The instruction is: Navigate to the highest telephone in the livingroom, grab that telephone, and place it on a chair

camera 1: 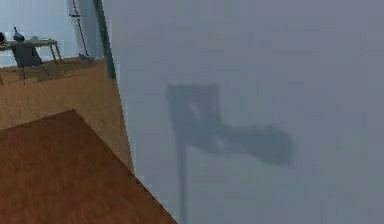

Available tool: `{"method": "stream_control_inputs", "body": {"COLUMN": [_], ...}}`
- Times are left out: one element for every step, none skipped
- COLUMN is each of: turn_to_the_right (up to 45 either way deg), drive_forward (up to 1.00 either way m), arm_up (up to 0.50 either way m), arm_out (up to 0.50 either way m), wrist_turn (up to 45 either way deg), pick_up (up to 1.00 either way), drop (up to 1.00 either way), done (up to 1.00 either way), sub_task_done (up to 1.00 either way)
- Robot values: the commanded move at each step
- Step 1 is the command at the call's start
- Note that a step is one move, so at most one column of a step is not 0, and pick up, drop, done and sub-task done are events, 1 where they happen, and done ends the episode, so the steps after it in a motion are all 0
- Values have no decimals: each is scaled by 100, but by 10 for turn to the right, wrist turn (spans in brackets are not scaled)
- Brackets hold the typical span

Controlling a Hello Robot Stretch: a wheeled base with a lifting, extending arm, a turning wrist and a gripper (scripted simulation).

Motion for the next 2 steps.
{"method": "stream_control_inputs", "body": {"turn_to_the_right": [-450, -420], "drive_forward": [0, 0], "arm_up": [0, 0], "arm_out": [0, 0], "wrist_turn": [0, 0], "pick_up": [0, 0], "drop": [0, 0], "done": [0, 0], "sub_task_done": [0, 0]}}
